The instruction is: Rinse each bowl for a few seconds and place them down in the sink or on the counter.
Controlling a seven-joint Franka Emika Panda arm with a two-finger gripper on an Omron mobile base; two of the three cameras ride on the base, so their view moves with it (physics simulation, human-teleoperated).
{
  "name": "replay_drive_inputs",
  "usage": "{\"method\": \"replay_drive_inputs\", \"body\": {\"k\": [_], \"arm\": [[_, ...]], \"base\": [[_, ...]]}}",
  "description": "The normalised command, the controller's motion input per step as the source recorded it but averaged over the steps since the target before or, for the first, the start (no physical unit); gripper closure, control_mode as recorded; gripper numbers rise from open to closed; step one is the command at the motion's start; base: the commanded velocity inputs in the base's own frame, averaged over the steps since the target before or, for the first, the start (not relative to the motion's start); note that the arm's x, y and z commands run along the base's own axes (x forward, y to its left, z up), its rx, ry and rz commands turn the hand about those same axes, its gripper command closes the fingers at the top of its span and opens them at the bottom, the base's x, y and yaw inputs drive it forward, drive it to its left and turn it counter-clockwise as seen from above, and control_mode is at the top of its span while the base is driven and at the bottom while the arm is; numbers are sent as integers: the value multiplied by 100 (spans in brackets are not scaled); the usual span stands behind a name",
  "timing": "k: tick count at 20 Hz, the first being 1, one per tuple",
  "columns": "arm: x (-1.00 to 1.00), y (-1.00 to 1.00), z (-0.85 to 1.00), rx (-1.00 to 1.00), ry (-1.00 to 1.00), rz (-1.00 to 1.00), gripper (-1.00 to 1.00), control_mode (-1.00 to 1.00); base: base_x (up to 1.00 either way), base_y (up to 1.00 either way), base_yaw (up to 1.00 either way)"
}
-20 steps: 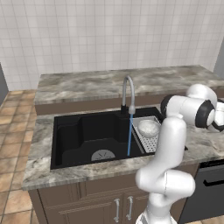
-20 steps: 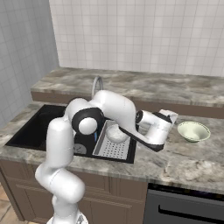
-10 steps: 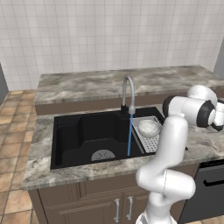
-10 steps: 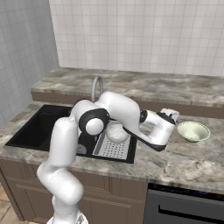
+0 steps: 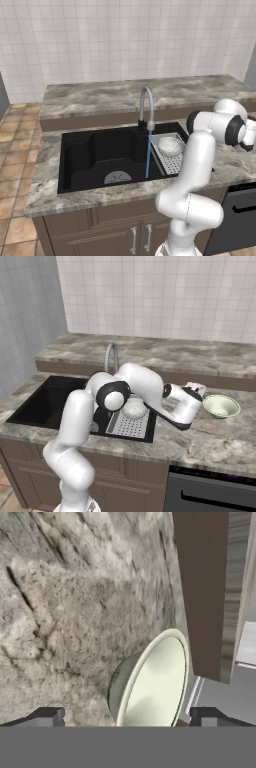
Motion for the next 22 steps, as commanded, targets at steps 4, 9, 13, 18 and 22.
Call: {"method": "replay_drive_inputs", "body": {"k": [4,9,13,18,22], "arm": [[12,-17,-4,0,2,0,-100,-100],[17,-15,-4,0,2,0,-100,-100],[23,-16,-7,0,8,0,-100,-100],[24,-17,-6,0,10,0,-100,-100],[27,-21,0,0,6,0,-100,-100]], "base": [[0,0,0],[0,0,0],[0,0,0],[0,0,0],[0,0,0]]}}
